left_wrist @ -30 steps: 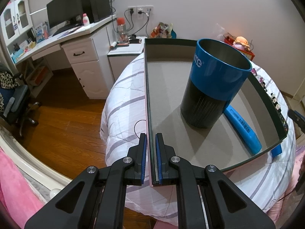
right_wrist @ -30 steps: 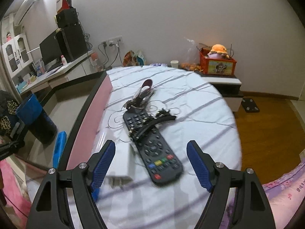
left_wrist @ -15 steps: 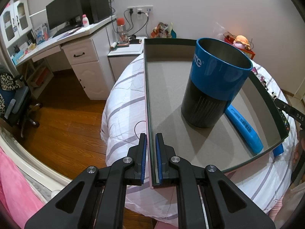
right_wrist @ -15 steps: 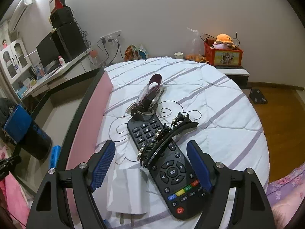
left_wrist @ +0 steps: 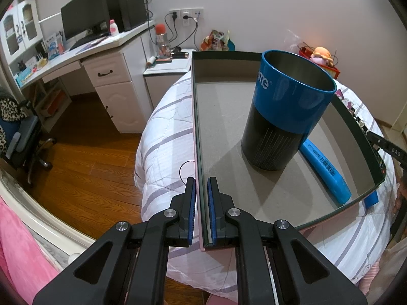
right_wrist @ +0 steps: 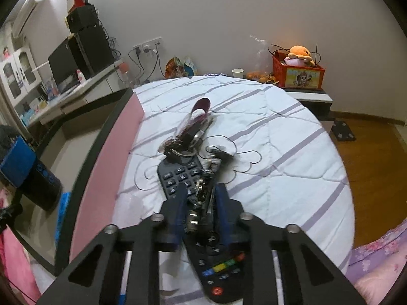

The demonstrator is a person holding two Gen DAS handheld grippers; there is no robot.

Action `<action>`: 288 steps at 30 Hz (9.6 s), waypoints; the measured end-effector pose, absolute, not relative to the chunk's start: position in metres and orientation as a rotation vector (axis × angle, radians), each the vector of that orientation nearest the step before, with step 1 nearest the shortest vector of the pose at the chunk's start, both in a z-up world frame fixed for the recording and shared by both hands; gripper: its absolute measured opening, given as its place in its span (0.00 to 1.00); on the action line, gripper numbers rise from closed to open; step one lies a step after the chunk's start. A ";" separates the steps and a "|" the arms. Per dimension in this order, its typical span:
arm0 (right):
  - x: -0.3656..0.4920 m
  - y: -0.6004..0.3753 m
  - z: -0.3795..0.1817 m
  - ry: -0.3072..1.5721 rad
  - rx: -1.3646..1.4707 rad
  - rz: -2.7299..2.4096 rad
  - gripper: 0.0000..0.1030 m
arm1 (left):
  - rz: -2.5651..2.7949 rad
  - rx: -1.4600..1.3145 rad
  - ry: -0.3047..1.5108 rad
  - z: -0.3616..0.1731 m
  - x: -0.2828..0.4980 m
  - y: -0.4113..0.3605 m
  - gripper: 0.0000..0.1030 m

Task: Organize rigid objects
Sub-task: 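Close the right tool on the bunch of keys and lift them, then carry the keys into the tray and open the right tool, then move the open right tool back toward the black remote, then lower the right tool around the black remote and close on it, then carry the black remote over the tray and open the right tool inside, then move the open right tool back over the white charger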

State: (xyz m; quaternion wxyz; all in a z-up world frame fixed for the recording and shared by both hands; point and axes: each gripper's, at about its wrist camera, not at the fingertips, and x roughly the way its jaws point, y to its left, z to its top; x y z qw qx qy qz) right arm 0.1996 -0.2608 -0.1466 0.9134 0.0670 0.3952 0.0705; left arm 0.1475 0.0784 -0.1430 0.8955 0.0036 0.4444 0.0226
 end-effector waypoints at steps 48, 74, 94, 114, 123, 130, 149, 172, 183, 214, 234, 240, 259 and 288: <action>0.185 -0.135 -0.102 0.761 -0.108 0.461 0.19 | 0.038 0.000 0.919 -0.145 0.145 0.075 0.09; 0.193 -0.118 -0.118 0.772 -0.176 0.378 0.32 | 0.041 0.001 0.920 -0.144 0.145 0.076 0.09; 0.158 -0.175 -0.073 0.629 -0.106 0.248 0.62 | 0.046 0.005 0.921 -0.143 0.145 0.078 0.09; 0.144 -0.277 -0.130 0.820 -0.021 0.078 0.68 | 0.045 0.003 0.921 -0.144 0.144 0.080 0.10; 0.143 -0.283 -0.148 0.890 -0.036 0.104 0.68 | 0.043 0.003 0.923 -0.144 0.145 0.082 0.10; 0.147 -0.282 -0.159 0.925 -0.041 0.130 0.69 | 0.044 0.003 0.922 -0.144 0.145 0.080 0.10; 0.188 -0.269 -0.160 0.916 -0.097 0.199 0.74 | 0.046 0.013 0.924 -0.146 0.145 0.081 0.10; 0.180 -0.272 -0.157 0.940 -0.033 0.227 0.56 | 0.051 0.018 0.925 -0.147 0.146 0.076 0.10; 0.204 -0.271 -0.161 0.923 -0.055 0.291 0.50 | 0.047 0.015 0.925 -0.146 0.145 0.076 0.11; 0.197 -0.192 -0.074 0.725 -0.125 0.391 0.44 | 0.035 0.005 0.923 -0.145 0.146 0.074 0.11; 0.243 -0.089 -0.116 0.902 -0.295 0.517 0.44 | 0.025 0.001 0.922 -0.144 0.149 0.075 0.12; 0.251 -0.086 -0.125 0.956 -0.324 0.507 0.44 | 0.024 0.000 0.922 -0.145 0.149 0.075 0.13; 0.241 -0.096 -0.105 0.896 -0.293 0.502 0.44 | 0.025 0.001 0.921 -0.145 0.148 0.075 0.13; 0.145 -0.226 -0.140 0.928 -0.168 0.338 0.56 | 0.040 0.006 0.930 -0.147 0.145 0.073 0.14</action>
